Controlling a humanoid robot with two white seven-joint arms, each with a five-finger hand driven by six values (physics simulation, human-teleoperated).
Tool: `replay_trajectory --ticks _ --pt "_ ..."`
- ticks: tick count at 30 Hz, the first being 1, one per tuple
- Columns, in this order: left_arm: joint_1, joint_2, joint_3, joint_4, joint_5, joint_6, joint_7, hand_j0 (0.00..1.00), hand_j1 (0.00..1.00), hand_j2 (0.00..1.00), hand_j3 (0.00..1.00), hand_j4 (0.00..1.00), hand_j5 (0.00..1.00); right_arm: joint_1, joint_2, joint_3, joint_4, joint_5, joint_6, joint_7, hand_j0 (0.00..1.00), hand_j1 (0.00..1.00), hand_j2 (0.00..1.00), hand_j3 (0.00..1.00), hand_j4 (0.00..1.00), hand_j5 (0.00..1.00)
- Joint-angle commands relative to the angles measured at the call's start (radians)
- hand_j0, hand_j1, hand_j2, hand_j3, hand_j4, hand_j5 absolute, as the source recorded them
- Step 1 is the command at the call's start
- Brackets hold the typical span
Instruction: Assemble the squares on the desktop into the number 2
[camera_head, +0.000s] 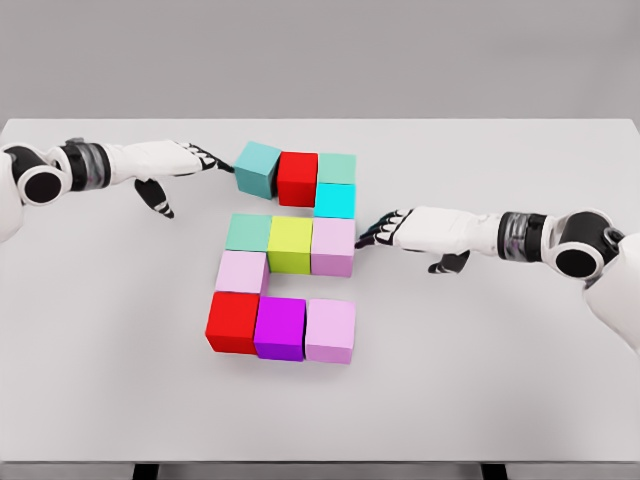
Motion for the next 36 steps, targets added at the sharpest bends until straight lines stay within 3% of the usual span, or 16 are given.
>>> replay_trajectory --ticks 1,23,36 --pt "0.0 0.016 0.004 -0.027 0.006 0.001 0.001 1.0 1.0 1.0 1.0 1.0 1.0 0.0 0.0 0.001 -0.001 -0.017 0.003 0.006 1.0 1.0 1.0 1.0 1.0 1.0" --pt "0.021 0.032 0.006 -0.072 0.005 0.001 0.0 1.0 1.0 1.0 1.0 1.0 1.0 0.0 0.0 0.001 -0.002 -0.017 0.003 0.006 1.0 1.0 1.0 1.0 1.0 1.0" --pt "0.028 0.069 0.018 -0.136 0.002 0.001 0.0 1.0 1.0 1.0 1.0 1.0 1.0 0.0 -0.001 0.001 -0.022 -0.012 0.003 0.006 1.0 1.0 1.0 1.0 1.0 1.0"
